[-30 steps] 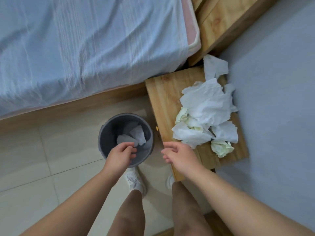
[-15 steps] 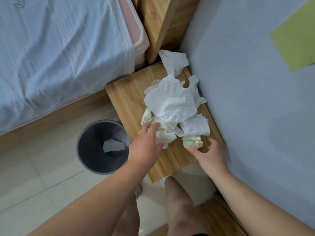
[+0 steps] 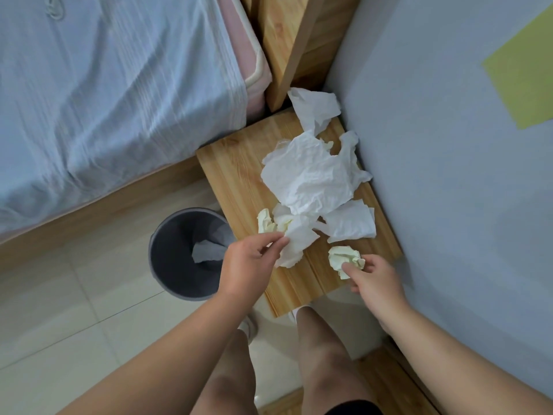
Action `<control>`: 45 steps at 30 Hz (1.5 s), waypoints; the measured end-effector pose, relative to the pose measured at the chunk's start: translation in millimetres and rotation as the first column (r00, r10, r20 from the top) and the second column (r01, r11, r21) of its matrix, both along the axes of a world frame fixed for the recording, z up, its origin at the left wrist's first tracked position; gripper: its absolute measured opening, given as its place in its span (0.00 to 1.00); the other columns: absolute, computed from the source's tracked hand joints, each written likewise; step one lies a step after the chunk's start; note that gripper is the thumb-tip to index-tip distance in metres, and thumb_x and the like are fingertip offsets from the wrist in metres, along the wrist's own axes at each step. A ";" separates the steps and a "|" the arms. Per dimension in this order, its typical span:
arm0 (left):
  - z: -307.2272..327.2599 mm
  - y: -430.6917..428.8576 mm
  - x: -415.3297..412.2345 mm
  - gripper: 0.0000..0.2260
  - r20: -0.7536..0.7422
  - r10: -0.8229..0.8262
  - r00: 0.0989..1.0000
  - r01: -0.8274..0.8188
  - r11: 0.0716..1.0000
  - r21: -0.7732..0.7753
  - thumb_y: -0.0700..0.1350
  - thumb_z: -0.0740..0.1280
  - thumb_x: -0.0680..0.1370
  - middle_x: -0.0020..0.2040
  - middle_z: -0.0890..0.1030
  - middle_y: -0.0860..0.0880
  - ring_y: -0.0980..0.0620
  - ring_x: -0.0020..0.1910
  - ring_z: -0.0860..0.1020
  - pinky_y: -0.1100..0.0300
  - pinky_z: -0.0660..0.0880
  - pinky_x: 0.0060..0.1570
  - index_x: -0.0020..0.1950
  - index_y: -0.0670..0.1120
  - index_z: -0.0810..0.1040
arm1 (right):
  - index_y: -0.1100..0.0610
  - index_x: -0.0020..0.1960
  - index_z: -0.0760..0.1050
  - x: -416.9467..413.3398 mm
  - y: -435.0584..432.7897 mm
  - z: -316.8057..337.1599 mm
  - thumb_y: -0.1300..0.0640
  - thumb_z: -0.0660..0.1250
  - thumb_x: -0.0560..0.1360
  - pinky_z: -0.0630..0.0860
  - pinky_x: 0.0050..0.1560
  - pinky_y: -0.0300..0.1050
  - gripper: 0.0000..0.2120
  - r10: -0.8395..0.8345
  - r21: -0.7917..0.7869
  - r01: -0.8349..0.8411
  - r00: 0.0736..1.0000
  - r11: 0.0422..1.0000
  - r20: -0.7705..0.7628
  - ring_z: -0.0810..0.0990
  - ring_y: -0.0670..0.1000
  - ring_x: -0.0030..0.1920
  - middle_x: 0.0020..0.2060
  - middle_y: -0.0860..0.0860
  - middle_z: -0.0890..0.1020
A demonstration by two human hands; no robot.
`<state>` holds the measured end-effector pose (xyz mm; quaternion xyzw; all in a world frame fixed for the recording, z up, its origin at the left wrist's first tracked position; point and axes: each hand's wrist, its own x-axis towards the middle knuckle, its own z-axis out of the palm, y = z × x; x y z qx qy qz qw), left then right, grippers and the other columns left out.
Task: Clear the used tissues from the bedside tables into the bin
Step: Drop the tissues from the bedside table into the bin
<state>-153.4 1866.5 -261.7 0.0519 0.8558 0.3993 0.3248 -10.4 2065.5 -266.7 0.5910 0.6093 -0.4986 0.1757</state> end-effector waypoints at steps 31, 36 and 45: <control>21.0 -66.9 -4.4 0.16 0.932 0.255 0.258 -0.833 0.548 0.080 0.44 0.62 0.83 0.70 0.80 0.35 0.41 0.61 0.80 0.43 0.75 0.66 0.63 0.39 0.85 | 0.43 0.51 0.78 -6.4 -143.1 41.5 0.50 0.77 0.72 0.83 0.48 0.56 0.11 0.148 -0.093 -0.157 0.984 0.983 -0.102 0.87 0.54 0.40 0.40 0.43 0.88; 8.1 -94.8 -3.9 0.16 0.920 0.292 0.261 -0.862 0.500 0.085 0.46 0.62 0.83 0.63 0.86 0.38 0.44 0.63 0.84 0.44 0.76 0.69 0.57 0.43 0.89 | 0.43 0.50 0.78 -27.6 -161.3 33.1 0.52 0.76 0.75 0.82 0.45 0.49 0.08 0.207 -0.149 -0.219 0.974 0.964 -0.093 0.85 0.48 0.35 0.40 0.50 0.87; -55.1 -225.1 -6.6 0.06 0.581 0.723 0.374 -0.791 0.576 -0.207 0.50 0.65 0.84 0.61 0.82 0.43 0.44 0.57 0.81 0.51 0.79 0.44 0.55 0.53 0.81 | 0.55 0.62 0.79 -96.2 -221.8 -15.1 0.53 0.75 0.77 0.84 0.50 0.53 0.15 0.362 -0.145 -0.371 0.928 0.917 -0.087 0.85 0.49 0.42 0.46 0.53 0.88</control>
